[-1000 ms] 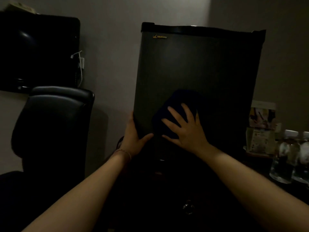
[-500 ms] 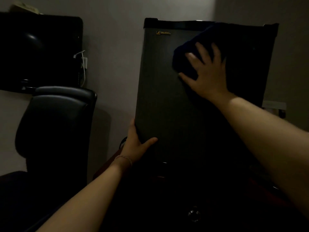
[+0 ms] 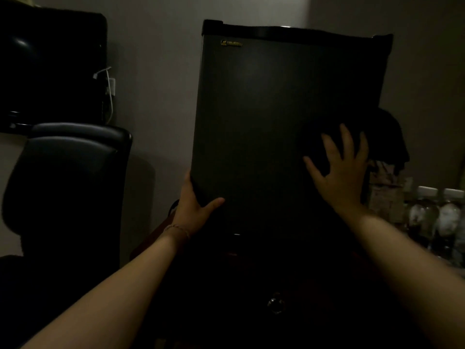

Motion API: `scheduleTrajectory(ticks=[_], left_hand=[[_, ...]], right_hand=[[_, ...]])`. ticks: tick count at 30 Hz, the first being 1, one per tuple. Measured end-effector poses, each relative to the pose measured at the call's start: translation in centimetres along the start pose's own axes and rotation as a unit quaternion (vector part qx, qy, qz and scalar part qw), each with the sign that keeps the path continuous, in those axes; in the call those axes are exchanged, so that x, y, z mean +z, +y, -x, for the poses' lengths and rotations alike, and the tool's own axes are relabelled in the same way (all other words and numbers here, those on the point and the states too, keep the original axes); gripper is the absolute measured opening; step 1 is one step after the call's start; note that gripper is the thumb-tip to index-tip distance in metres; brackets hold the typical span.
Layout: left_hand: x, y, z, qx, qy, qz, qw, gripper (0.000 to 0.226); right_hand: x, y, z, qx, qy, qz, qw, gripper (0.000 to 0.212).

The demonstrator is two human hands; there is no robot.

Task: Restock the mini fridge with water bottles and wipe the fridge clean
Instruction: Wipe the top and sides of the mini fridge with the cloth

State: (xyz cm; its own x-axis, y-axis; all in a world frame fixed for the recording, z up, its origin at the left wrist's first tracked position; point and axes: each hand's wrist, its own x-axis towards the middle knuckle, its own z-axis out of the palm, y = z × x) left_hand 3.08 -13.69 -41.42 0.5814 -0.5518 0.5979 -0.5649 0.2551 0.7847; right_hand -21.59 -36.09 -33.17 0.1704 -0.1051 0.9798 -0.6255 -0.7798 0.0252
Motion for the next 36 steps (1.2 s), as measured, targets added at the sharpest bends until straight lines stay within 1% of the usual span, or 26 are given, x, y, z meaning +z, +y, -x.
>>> scheduleTrajectory(ticks=[2,4,6,8,10,13,15,18,20,23,26,27,30,31,33,34,36], left_hand=[[0.0,0.1,0.2,0.001,0.001,0.005,1.0,0.106],[0.0,0.1,0.2,0.002,0.001,0.01,1.0,0.105],[0.0,0.3,0.4,0.006,0.0,0.007,1.0,0.104],[0.1,0.6,0.5,0.008,0.003,0.006,1.0,0.102],[0.0,0.6,0.5,0.007,0.008,0.008,1.0,0.101],[-0.4,0.2,0.5,0.003,-0.006,0.009,1.0,0.095],[-0.8,0.1,0.4,-0.004,-0.014,0.003,1.0,0.085],[-1.5,0.0,0.6,-0.035,-0.017,-0.006,0.999,0.07],[-1.9,-0.3,1.0,-0.05,-0.03,0.002,0.998,0.064],[-2.0,-0.9,1.4,-0.059,-0.041,0.004,0.997,0.062],[-1.5,-1.3,1.5,-0.049,-0.03,0.019,0.998,0.068],[-1.4,-1.3,1.5,-0.044,-0.027,0.022,0.998,0.066],[-1.5,-1.8,1.3,-0.033,-0.019,0.028,0.999,0.039],[-1.7,-1.7,1.3,-0.035,-0.02,0.045,0.998,0.039],[-1.9,-1.8,1.1,-0.05,-0.011,0.082,0.995,0.054],[-1.9,-1.7,1.1,-0.046,-0.005,0.09,0.995,0.057],[-1.9,-0.8,1.5,-0.036,0.008,0.082,0.996,0.058]], right_hand=[[0.9,0.6,3.7,-0.029,-0.005,0.006,1.0,0.064],[1.4,0.8,6.6,-0.064,-0.034,0.005,0.997,0.067],[1.6,1.0,8.6,-0.143,-0.073,0.015,0.987,0.067],[1.5,1.3,9.6,-0.244,-0.111,0.031,0.963,0.067],[1.5,1.3,10.0,-0.303,-0.125,0.039,0.944,0.067],[1.9,-0.5,10.4,-0.313,-0.123,0.039,0.941,0.064],[2.6,-2.6,10.4,-0.324,-0.122,0.037,0.937,0.064],[3.6,-6.3,9.8,-0.351,-0.119,0.032,0.928,0.065],[4.1,-8.5,9.4,-0.356,-0.115,0.027,0.927,0.064],[4.6,-11.1,9.0,-0.367,-0.118,0.023,0.922,0.058],[5.5,-13.9,8.2,-0.409,-0.154,0.032,0.899,0.059],[5.8,-14.8,7.8,-0.42,-0.166,0.035,0.892,0.061],[6.6,-16.6,6.7,-0.422,-0.172,0.032,0.889,0.068],[6.8,-16.8,6.3,-0.421,-0.168,0.026,0.891,0.07],[6.8,-16.8,5.2,-0.43,-0.163,0.018,0.888,0.076],[6.7,-16.8,4.3,-0.436,-0.159,0.018,0.885,0.078],[6.4,-16.9,1.6,-0.429,-0.133,0.015,0.893,0.073]])
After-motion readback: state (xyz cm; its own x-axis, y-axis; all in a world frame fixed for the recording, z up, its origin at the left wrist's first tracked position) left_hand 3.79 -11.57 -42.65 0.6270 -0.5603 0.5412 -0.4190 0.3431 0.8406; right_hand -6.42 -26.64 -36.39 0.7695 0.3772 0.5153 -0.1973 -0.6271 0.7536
